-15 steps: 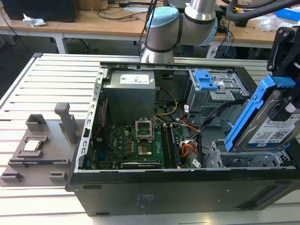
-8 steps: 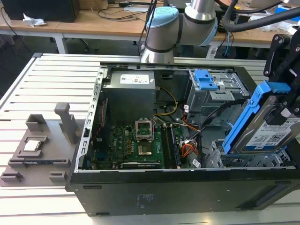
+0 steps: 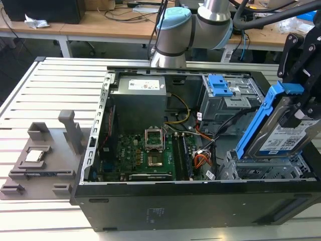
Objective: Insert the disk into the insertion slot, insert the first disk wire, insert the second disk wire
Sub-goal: 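Insert the disk into the insertion slot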
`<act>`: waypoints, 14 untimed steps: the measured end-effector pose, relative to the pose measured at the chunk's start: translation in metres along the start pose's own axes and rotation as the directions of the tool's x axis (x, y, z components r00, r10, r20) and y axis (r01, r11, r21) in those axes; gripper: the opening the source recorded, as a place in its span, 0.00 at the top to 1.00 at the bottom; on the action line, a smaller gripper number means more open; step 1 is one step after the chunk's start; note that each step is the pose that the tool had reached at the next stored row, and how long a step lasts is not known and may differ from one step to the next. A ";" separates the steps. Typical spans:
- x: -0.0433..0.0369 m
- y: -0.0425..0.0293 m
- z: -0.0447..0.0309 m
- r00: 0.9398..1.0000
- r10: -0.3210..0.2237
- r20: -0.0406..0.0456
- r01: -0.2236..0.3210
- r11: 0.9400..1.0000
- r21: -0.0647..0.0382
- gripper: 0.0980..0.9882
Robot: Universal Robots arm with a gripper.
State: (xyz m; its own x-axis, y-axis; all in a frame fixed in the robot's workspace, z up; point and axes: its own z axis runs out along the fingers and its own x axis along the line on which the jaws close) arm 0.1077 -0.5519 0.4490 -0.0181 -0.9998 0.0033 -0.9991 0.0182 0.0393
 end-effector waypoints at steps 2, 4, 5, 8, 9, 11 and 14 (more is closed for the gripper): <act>-0.0004 0.0000 0.0009 1.000 0.000 0.000 0.000 1.000 0.000 0.70; -0.0005 -0.0001 0.0019 1.000 0.000 0.000 0.000 1.000 0.000 0.70; -0.0005 -0.0001 0.0025 1.000 0.000 0.000 0.000 1.000 0.000 0.70; -0.0005 -0.0002 0.0041 1.000 0.000 0.000 0.000 1.000 0.000 0.70; -0.0005 -0.0002 0.0048 1.000 0.000 0.000 0.000 1.000 0.000 0.70; -0.0005 -0.0002 0.0061 1.000 0.000 0.000 0.000 1.000 0.000 0.70; -0.0005 -0.0003 0.0078 1.000 0.000 0.000 0.000 1.000 0.000 0.70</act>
State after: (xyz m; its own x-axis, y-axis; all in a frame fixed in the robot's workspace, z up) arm 0.1077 -0.5515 0.4412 -0.0181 -0.9998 0.0033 -0.9991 0.0182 0.0393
